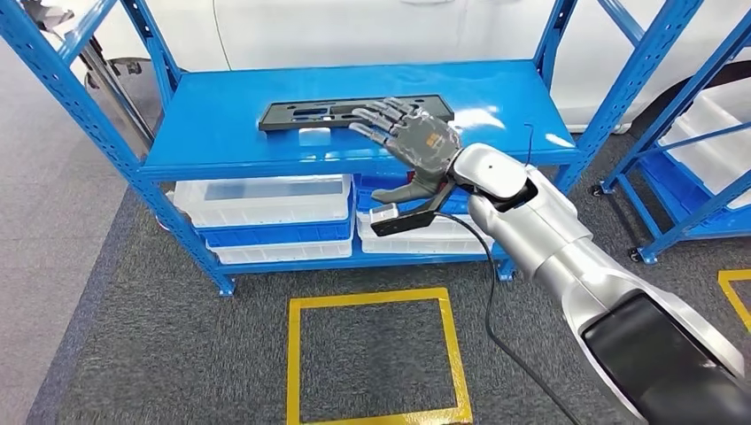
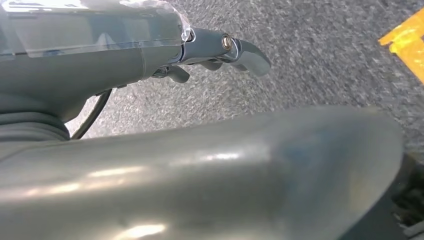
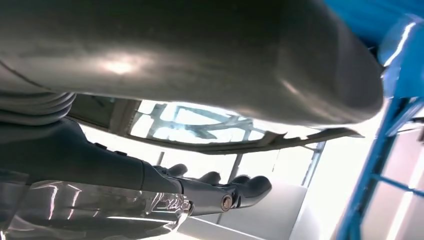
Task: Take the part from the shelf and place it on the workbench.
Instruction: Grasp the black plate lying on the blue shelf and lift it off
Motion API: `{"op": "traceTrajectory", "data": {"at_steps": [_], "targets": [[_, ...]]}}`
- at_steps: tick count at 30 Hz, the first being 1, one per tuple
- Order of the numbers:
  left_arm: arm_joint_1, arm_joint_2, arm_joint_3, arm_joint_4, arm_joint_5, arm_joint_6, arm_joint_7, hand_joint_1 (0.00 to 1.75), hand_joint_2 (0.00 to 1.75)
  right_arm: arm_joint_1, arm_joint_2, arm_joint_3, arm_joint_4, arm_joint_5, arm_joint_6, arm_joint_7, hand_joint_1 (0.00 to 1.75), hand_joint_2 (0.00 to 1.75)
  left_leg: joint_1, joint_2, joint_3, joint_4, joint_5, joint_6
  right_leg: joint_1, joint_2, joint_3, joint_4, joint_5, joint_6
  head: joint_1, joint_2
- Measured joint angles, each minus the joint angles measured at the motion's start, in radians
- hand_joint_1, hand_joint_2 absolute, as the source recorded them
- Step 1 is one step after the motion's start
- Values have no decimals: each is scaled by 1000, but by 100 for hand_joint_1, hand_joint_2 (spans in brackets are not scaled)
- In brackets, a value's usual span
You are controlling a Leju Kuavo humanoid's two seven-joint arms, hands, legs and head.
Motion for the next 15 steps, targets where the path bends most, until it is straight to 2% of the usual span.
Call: {"op": "traceTrajectory", "data": {"at_steps": [2, 4, 6, 7, 8, 9, 10, 11, 12, 13, 14, 15], "targets": [[2, 0, 0, 0, 2, 2, 1, 0, 0, -13, 9, 18, 18, -20, -1, -4, 0, 0, 2, -1, 3, -5, 2, 13, -1, -1, 1, 2, -4, 12, 0, 0], [2, 0, 0, 0, 4, 4, 1, 0, 0, -31, 15, 34, 33, -40, -1, -4, 0, 0, 5, -2, 9, -12, 2, 25, -3, -2, -25, 57, -34, 22, 0, 0], [1, 0, 0, 0, 5, 4, 0, 0, 0, -43, 20, 49, 47, -55, 1, -4, 0, 0, 4, -1, 14, -13, -2, 33, -3, -2, -95, 189, -88, 26, 0, 0], [2, 0, 0, 0, 5, 4, -1, 0, 0, -45, 22, 57, 54, -61, 2, -3, 0, 0, 4, -1, 17, -12, -6, 35, -3, -2, -132, 252, -104, 27, 0, 0], [3, 0, 0, 0, 4, 4, -2, 0, 0, -45, 23, 64, 61, -66, 4, -2, 0, 0, 3, -2, 22, -12, -11, 37, -3, -2, -157, 288, -103, 27, 0, 0], [5, 0, 0, 0, 4, 4, -2, 0, 0, -46, 23, 71, 67, -71, 6, 0, 0, 0, 2, -4, 29, -12, -16, 37, -3, -2, -163, 282, -79, 25, 0, 0], [6, 0, 0, 0, 3, 4, -3, 0, 0, -47, 23, 77, 73, -75, 7, 2, 0, 0, 1, -5, 38, -12, -23, 36, -2, -2, -150, 241, -41, 21, 0, 0], [7, 0, 0, 0, 1, 3, -3, 0, 0, -51, 24, 81, 76, -78, 7, 3, 0, 0, 0, -6, 48, -12, -30, 35, -1, -2, -122, 169, 7, 15, 0, 0], [7, 0, 0, 0, 0, 2, -3, 0, 0, -56, 24, 85, 79, -81, 7, 5, 0, 0, -3, -7, 57, -12, -38, 32, 2, -2, -92, 101, 39, 9, 0, 0], [6, -1, 0, 0, -1, 1, -4, 0, 0, -62, 24, 88, 82, -84, 7, 5, 0, 0, -5, -6, 63, -11, -46, 28, 6, -3, -67, 46, 55, 4, 0, 0], [5, -1, 0, 0, -1, 1, -4, 0, 0, -67, 25, 91, 84, -89, 7, 5, 0, 0, -6, -6, 67, -12, -52, 23, 10, -4, -51, 11, 57, -1, 0, 0], [4, -2, 0, 0, -1, 0, -5, 0, 0, -71, 26, 95, 86, -95, 8, 5, 0, 0, -6, -5, 69, -14, -57, 18, 13, -5, -45, 2, 46, -5, 0, 0]]}}
